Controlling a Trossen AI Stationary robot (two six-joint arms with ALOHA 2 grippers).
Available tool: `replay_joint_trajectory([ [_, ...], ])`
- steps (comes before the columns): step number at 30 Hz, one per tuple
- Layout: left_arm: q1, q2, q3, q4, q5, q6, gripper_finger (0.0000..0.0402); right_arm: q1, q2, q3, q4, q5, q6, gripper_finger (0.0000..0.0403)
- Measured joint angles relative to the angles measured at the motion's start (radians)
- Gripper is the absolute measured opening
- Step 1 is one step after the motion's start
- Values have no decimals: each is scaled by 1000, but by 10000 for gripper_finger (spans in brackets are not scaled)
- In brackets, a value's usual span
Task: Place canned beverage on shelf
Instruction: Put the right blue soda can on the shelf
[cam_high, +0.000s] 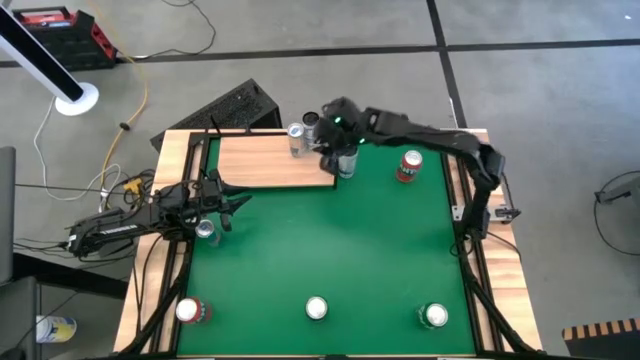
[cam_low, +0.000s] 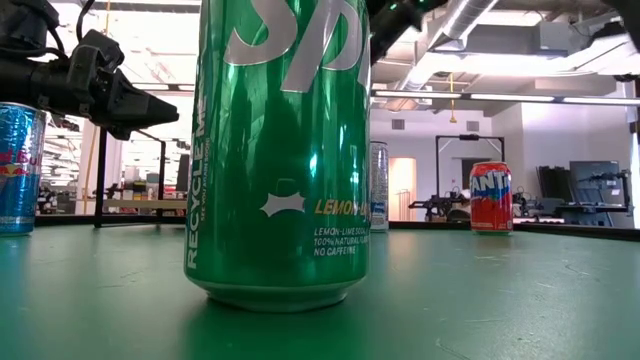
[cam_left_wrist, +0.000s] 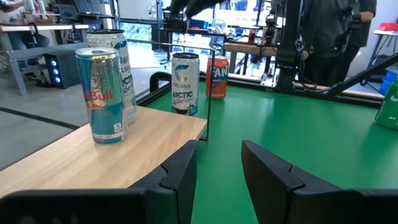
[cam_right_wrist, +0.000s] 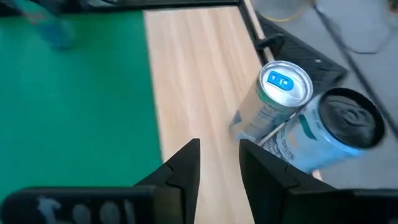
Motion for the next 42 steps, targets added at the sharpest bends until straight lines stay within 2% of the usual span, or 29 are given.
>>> replay_joint_trajectory([
  [5,0,0,0,0,0,0,112,62,96,-2,124,212,-62,104],
  [8,0,0,0,0,0,-1,112,91,127,-2,172,341,-90,59],
  [10,0,0,0,0,0,-1,112,100,140,-1,179,376,-103,23],
  [31,0,0,0,0,0,-2,112,68,144,-15,232,397,65,15],
  [42,0,0,0,0,0,-2,112,157,144,-41,271,512,170,15],
])
